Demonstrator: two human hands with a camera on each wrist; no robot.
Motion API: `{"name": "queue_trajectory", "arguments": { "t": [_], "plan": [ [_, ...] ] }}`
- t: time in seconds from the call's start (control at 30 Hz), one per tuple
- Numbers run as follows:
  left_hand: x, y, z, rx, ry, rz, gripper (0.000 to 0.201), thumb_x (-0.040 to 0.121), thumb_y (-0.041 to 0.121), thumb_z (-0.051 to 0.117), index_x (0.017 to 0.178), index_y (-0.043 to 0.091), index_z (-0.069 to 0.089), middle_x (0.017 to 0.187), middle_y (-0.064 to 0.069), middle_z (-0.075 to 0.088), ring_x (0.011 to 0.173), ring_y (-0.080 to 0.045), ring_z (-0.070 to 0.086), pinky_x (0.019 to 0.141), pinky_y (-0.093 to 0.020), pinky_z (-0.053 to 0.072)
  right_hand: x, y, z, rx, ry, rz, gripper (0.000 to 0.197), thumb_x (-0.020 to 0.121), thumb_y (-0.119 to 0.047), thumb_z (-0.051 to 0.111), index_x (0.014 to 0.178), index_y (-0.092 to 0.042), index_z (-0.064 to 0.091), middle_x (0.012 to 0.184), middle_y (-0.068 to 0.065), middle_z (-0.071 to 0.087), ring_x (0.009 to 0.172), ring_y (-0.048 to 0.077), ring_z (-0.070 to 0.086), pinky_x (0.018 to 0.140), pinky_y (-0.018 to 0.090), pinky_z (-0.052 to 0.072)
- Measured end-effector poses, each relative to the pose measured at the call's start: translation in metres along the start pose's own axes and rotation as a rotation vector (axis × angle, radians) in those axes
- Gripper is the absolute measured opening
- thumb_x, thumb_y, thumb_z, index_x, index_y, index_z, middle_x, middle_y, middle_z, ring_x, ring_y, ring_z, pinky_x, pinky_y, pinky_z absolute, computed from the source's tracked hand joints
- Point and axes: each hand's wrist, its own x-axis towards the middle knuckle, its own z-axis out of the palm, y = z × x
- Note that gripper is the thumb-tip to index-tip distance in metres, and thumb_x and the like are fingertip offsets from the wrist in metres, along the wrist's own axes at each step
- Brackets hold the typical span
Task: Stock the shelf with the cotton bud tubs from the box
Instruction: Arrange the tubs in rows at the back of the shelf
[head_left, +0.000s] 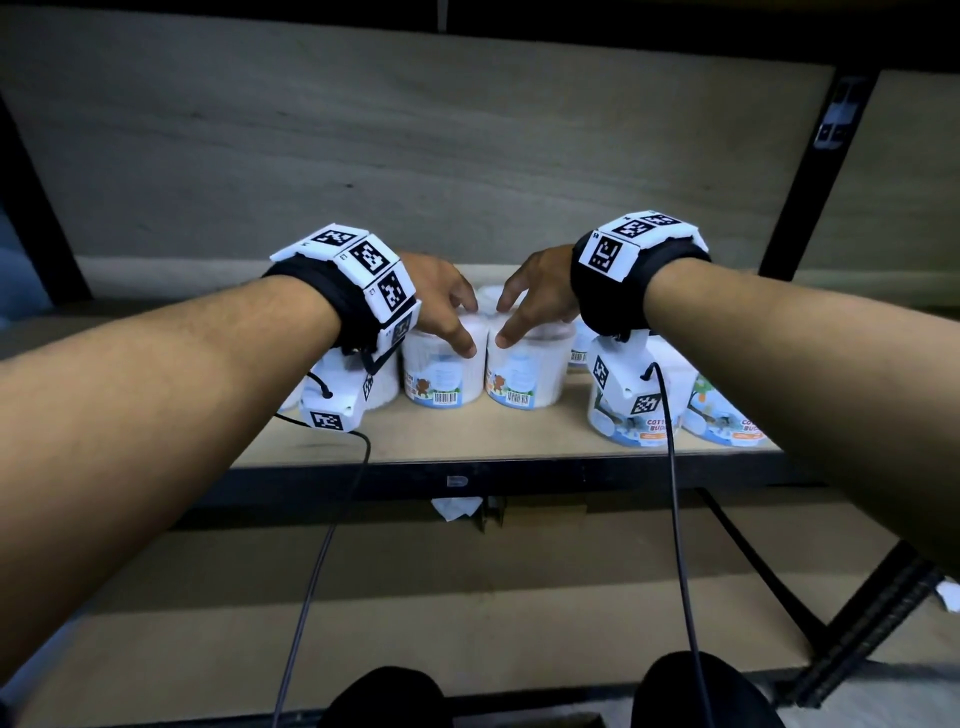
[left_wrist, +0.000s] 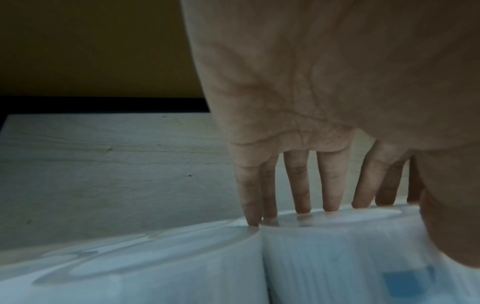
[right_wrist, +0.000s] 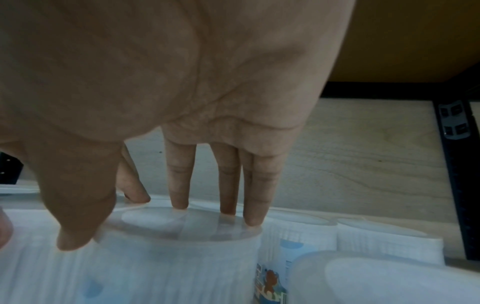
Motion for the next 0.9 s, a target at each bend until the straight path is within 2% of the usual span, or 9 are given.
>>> {"name": "queue_trajectory", "arguments": {
  "t": [0.1,0.2,0.3,0.43,0.57,0.73,0.9],
  "plan": [
    [-0.002,-0.001,0.0,-0.011,0.001,-0.001,0.067,0.074,0.059,0.072,0.134,0.034,0.056,0.139,0.01,0.054,0.127,-0.016,0.049,0.104,-0.029,0.037,-0.001,0.001,0.001,0.025,0.002,0.002,0.063,0.078,-0.058,0.071,0.134,-0.031,0.058,0.127,-0.008,0.056,0.098,0.016,0.05,0.103,0.031,0.042],
    [-0.004,-0.001,0.002,-0.021,0.014,-0.001,0.067,0.072,0.06,0.073,0.132,0.034,0.058,0.137,0.012,0.056,0.125,-0.015,0.051,0.104,-0.028,0.038,-0.002,0.003,0.001,0.032,-0.001,0.001,0.063,0.078,-0.058,0.071,0.134,-0.033,0.058,0.117,-0.01,0.053,0.106,0.016,0.05,0.103,0.032,0.041],
    [-0.008,0.0,0.002,-0.03,0.022,0.004,0.064,0.073,0.058,0.074,0.13,0.033,0.06,0.132,0.011,0.058,0.121,-0.014,0.052,0.099,-0.026,0.038,-0.006,0.004,0.003,0.058,0.016,0.002,0.061,0.077,-0.057,0.072,0.132,-0.034,0.059,0.111,-0.011,0.05,0.103,0.013,0.047,0.099,0.029,0.04],
    [-0.014,0.004,0.001,-0.024,0.015,0.011,0.062,0.075,0.058,0.073,0.13,0.032,0.06,0.132,0.009,0.056,0.123,-0.015,0.051,0.099,-0.027,0.038,-0.011,0.004,0.005,0.065,0.027,0.0,0.059,0.077,-0.056,0.072,0.13,-0.035,0.06,0.11,-0.011,0.05,0.104,0.014,0.048,0.092,0.028,0.038],
    [-0.02,0.006,0.002,-0.019,0.023,0.012,0.061,0.075,0.059,0.072,0.129,0.033,0.061,0.132,0.009,0.056,0.123,-0.016,0.051,0.096,-0.027,0.037,-0.018,0.002,0.006,0.064,0.024,0.012,0.057,0.076,-0.057,0.073,0.128,-0.037,0.061,0.112,-0.012,0.049,0.119,0.018,0.051,0.099,0.031,0.041],
    [-0.029,0.01,0.001,-0.026,0.018,0.006,0.067,0.075,0.06,0.072,0.134,0.033,0.057,0.138,0.008,0.053,0.127,-0.015,0.049,0.094,-0.024,0.033,-0.026,0.001,0.006,0.096,0.019,0.014,0.055,0.073,-0.058,0.075,0.123,-0.039,0.063,0.114,-0.013,0.051,0.107,0.015,0.049,0.102,0.035,0.043],
    [-0.041,0.015,0.0,-0.037,0.024,0.004,0.067,0.078,0.057,0.071,0.137,0.03,0.055,0.142,0.007,0.051,0.129,-0.015,0.048,0.092,-0.021,0.03,-0.037,-0.001,0.005,0.109,0.007,0.011,0.057,0.071,-0.059,0.076,0.123,-0.039,0.063,0.112,-0.013,0.054,0.104,0.016,0.052,0.102,0.036,0.045]
  ]
}}
